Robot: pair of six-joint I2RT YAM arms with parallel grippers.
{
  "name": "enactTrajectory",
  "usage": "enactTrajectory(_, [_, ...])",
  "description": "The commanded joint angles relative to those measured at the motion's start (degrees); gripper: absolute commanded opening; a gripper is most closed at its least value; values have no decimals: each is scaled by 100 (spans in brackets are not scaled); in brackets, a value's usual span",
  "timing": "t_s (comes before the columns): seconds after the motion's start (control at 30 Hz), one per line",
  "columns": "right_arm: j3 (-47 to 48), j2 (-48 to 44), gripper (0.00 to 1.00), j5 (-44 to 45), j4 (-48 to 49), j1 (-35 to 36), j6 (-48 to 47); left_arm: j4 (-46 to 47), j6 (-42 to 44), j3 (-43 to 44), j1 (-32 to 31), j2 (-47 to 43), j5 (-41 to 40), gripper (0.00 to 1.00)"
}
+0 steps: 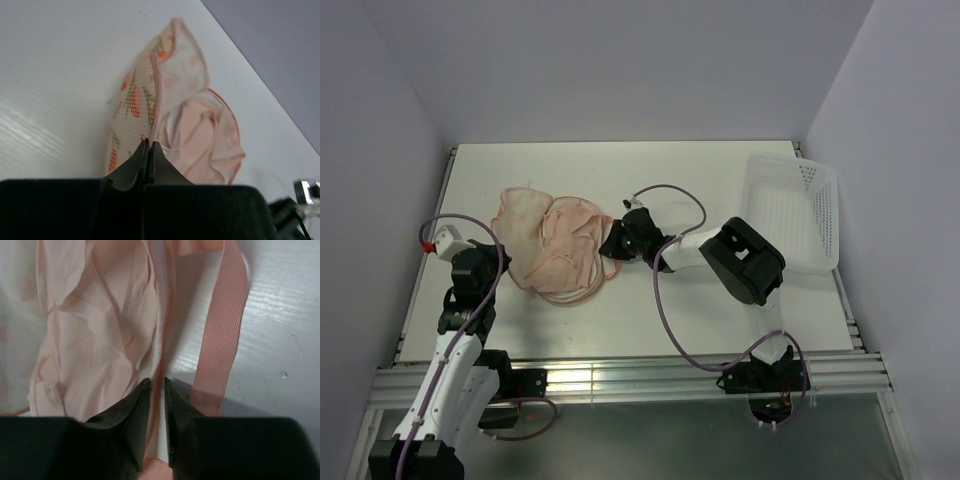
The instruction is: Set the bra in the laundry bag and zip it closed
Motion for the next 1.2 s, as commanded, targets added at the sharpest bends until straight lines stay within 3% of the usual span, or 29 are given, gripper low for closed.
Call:
enactTrajectory(0.0, [194,93,21,6,279,35,206,303,293,10,-490,-227,311,0])
enactTrajectory(0.03, [185,111,14,23,280,43,215,312,328,62,-752,-245,337,0])
enactTrajectory(0.13, [281,207,10,-3,244,43,189,321,495,132,-1358,-315,417,0])
enactTrajectory(0.43, [493,331,8,-82,183,35,224,627,619,-16,-2985,-210,750,0])
enactTrajectory(0.67, [484,278,8,-20,200,35,277,1383,812,-8,-4067,632,865,0])
enactTrajectory(0.73, [458,234,8,6,192,26,250,1481,855,45,-4278,861,883,16])
enactTrajectory(0.77, [449,208,9,23,174,26,224,1472,864,71,-4323,1037,822,43])
enactTrajectory(0.87, [352,59,14,102,69,0,75,1375,847,176,-4358,1118,593,82])
enactTrajectory(0.97, [212,-143,29,94,-1,-88,-144,1244,855,431,-4358,1047,409,94])
enactTrajectory(1.0, [177,-257,37,68,-37,-114,-197,1191,899,667,-4358,1047,347,95])
enactTrajectory(1.1, [132,-582,50,111,-352,-220,-505,753,961,1263,-4289,1196,-170,95])
enactTrajectory(1.17, [10,-793,52,164,-519,-317,-706,498,988,1520,-4087,1442,-530,94])
